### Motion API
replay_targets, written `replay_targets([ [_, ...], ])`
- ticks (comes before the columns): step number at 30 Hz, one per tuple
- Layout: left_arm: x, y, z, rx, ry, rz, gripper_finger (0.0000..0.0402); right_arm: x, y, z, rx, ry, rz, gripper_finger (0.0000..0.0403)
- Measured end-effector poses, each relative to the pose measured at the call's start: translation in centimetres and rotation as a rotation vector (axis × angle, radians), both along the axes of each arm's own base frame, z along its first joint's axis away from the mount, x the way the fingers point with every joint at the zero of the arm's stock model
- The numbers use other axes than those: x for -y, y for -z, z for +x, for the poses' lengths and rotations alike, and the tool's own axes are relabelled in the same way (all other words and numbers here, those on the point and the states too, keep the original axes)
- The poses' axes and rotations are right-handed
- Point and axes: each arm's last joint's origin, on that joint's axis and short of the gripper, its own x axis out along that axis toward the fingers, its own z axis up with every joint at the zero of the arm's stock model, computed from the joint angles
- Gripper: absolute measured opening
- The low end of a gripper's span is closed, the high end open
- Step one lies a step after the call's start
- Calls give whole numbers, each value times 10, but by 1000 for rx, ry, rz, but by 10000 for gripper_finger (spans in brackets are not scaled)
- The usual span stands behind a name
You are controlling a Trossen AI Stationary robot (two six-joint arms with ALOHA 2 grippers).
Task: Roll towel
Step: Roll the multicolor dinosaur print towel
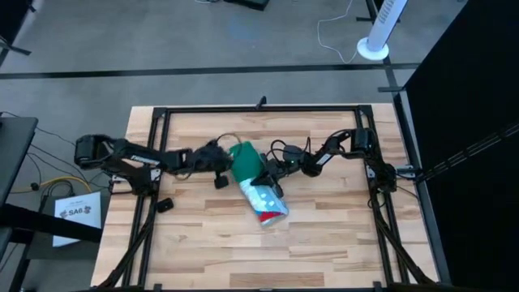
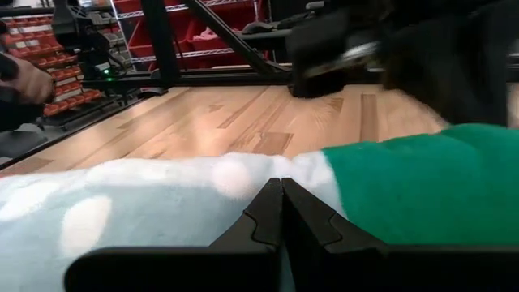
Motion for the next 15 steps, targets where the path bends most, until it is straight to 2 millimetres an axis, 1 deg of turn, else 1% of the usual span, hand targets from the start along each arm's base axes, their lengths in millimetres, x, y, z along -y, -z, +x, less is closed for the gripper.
replay_targets([
  [2,11,12,-9,39,-8,-28,0,0,0,0,-1,-2,1,0],
  [5,23,21,-18,64,-35,-37,0,0,0,0,-2,-2,1,0],
  [9,31,25,-25,11,-68,-32,0,1,1,0,-6,2,4,0],
  [12,36,33,-34,-84,-91,-33,0,2,1,-1,-12,14,9,0],
  [15,41,31,-34,-62,-132,-44,0,2,1,-1,-13,20,10,0],
])
